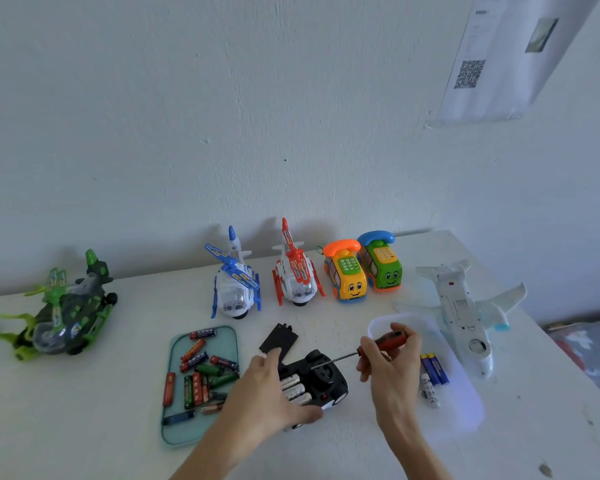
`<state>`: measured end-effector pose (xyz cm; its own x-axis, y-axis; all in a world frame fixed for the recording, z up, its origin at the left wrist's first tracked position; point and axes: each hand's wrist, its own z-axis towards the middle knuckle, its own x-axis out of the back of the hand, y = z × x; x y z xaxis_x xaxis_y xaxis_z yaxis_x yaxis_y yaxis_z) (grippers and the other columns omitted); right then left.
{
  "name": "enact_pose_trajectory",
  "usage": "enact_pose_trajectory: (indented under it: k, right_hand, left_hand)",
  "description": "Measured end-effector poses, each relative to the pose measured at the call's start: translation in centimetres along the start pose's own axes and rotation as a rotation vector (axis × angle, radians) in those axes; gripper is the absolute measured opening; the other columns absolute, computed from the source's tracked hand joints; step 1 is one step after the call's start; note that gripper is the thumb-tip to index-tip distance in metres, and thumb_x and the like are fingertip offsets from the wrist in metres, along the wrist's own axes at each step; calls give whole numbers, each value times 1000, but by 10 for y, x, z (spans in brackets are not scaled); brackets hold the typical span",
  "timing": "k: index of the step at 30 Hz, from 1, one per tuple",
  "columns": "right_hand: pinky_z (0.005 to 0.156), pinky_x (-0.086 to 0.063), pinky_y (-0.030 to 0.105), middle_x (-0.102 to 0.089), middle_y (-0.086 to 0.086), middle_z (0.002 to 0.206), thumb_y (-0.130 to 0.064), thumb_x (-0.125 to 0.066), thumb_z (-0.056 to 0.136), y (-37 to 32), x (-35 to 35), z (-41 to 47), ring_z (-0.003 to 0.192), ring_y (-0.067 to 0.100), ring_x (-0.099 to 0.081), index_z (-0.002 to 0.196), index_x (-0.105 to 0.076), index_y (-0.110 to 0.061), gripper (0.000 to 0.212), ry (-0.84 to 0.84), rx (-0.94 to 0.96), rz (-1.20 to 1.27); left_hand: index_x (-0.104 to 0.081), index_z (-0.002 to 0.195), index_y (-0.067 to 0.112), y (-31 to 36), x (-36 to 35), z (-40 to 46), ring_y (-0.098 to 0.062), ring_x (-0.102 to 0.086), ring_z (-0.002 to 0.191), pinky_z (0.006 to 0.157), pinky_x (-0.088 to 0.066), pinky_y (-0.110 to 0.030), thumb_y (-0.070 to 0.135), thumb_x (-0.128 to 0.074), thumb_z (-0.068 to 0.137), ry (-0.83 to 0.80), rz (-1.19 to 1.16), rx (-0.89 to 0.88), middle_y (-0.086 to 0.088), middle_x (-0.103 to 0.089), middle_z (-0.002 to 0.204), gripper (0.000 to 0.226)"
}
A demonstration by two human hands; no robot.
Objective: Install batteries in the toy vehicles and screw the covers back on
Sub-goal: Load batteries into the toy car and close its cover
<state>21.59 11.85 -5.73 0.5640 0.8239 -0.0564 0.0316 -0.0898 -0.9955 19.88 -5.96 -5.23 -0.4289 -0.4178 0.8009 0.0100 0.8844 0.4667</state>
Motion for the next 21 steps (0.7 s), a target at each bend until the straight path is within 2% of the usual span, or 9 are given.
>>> enact_pose_trajectory:
  k: [2, 3, 4, 7, 10, 12, 14, 17, 21]
  right_hand:
    - [48, -45, 33, -58, 19, 77, 2, -61, 87, -3, -6, -4, 51, 23, -55, 103, -43, -23, 35, -27, 40, -17]
    - [49, -46, 34, -57, 16, 76, 2, -61, 87, -4, -8, -6, 52, 23, -56, 105, -43, -23, 36, -42, 58, -26]
    - [49, -46, 33, -57, 13, 76, 2, -62, 87, -5, -10, -9, 53, 22, -56, 107, -43, -22, 36, -56, 71, -39]
    - [51, -49, 25, -58, 9, 80, -3, -63, 87, -10, -16, -18, 60, 21, -59, 110, -44, -23, 36, -100, 120, -95]
    - [63, -55, 34, -60, 2, 85, -15, -66, 87, -7, -20, -24, 74, 25, -62, 105, -42, -38, 38, -135, 198, -230]
    - [69, -54, 35, -60, -2, 88, -22, -67, 86, -7, -21, -31, 79, 21, -62, 107, -41, -42, 39, -164, 270, -302]
    - [71, -51, 25, -61, -5, 88, -25, -66, 86, -10, -21, -38, 80, 10, -61, 108, -40, -44, 40, -216, 339, -351]
    - [63, -45, 11, -60, -9, 75, -10, -67, 86, -18, -25, -50, 73, 2, -58, 104, -41, -37, 42, -298, 413, -312]
    - [59, -41, 4, -59, -17, 72, -4, -66, 86, -18, -30, -56, 73, -5, -57, 102, -40, -41, 47, -363, 519, -343]
  left_hand:
    - [-42, 129, 18, -3, -3, 0, -8, -65, 90, 73, -53, -19, 56, -81, 58, 3, -144, -2, 8, -57, 109, 89]
    - [-49, 116, 19, -5, -4, -2, -6, -66, 77, 65, -56, -20, 49, -83, 55, 10, -206, -17, 9, -60, 98, 76]
    - [-53, 108, 20, -6, -4, -3, -5, -66, 72, 62, -57, -22, 46, -82, 52, 14, -229, -42, 9, -62, 92, 69]
    - [-55, 101, 23, -16, -8, -9, -5, -64, 75, 66, -57, -24, 42, -79, 46, 29, -284, -115, 9, -64, 88, 63]
    - [-52, 104, 29, -30, -13, -18, -2, -63, 78, 69, -56, -22, 33, -81, 55, 46, -407, -172, 7, -64, 90, 57]
    - [-45, 115, 37, -41, -20, -25, -4, -62, 84, 72, -55, -22, 30, -78, 59, 61, -456, -210, 8, -61, 96, 65]
    - [-33, 126, 46, -53, -31, -29, -7, -59, 91, 77, -53, -22, 30, -74, 63, 96, -465, -212, 10, -55, 105, 78]
    - [-27, 129, 54, -66, -44, -31, -11, -56, 100, 85, -53, -28, 32, -73, 64, 144, -479, -199, 10, -49, 115, 82]
    - [-27, 126, 55, -61, -49, -32, 0, -51, 102, 82, -50, -18, 31, -75, 66, 202, -538, -218, 13, -40, 121, 81]
